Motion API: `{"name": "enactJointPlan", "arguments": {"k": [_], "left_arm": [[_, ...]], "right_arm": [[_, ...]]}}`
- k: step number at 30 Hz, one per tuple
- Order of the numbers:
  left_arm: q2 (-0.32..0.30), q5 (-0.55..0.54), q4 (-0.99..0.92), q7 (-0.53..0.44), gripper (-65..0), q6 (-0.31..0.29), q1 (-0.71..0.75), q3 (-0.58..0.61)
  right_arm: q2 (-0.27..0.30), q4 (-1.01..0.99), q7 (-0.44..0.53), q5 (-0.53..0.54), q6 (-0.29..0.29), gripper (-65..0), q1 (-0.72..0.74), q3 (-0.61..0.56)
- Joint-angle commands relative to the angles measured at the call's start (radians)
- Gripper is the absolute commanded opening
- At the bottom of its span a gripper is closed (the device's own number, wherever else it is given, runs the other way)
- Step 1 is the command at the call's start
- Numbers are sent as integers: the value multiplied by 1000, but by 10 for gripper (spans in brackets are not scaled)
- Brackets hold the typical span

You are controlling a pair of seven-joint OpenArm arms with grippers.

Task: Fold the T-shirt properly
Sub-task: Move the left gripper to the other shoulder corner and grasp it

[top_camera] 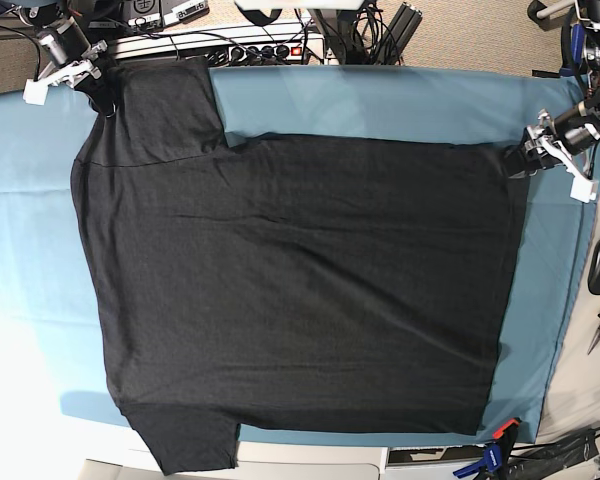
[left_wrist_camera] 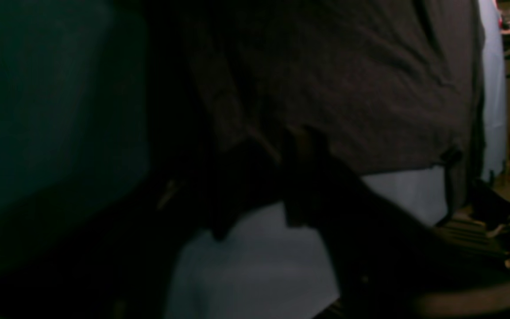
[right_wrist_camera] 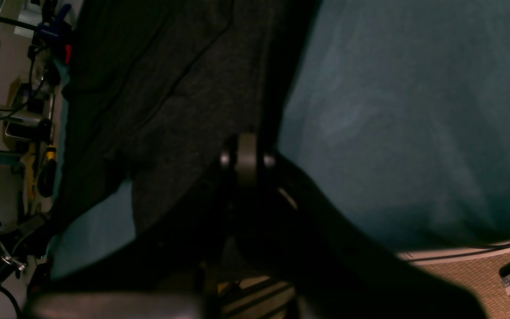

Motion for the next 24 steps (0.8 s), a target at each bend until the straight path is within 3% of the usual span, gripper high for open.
{"name": "enactJointPlan", "arguments": {"k": [1,6,19,24], "left_arm": [[-24,15,7,19,-478,7,4,-2],[-24,18,7,2,-650,6,13,-2],[-24,61,7,-29,-650,6,23,-3],[-24,48,7,-6,-650,-39,24,-23]], "right_arm": [[11,2,-26,-47,-16,-650,-12,1],[6,2,4,-68,-7,-650,-14,1],[6,2,19,-64,-7,-650,-14,0],[6,31,-3,-20,-7,-650,-79,0]]}}
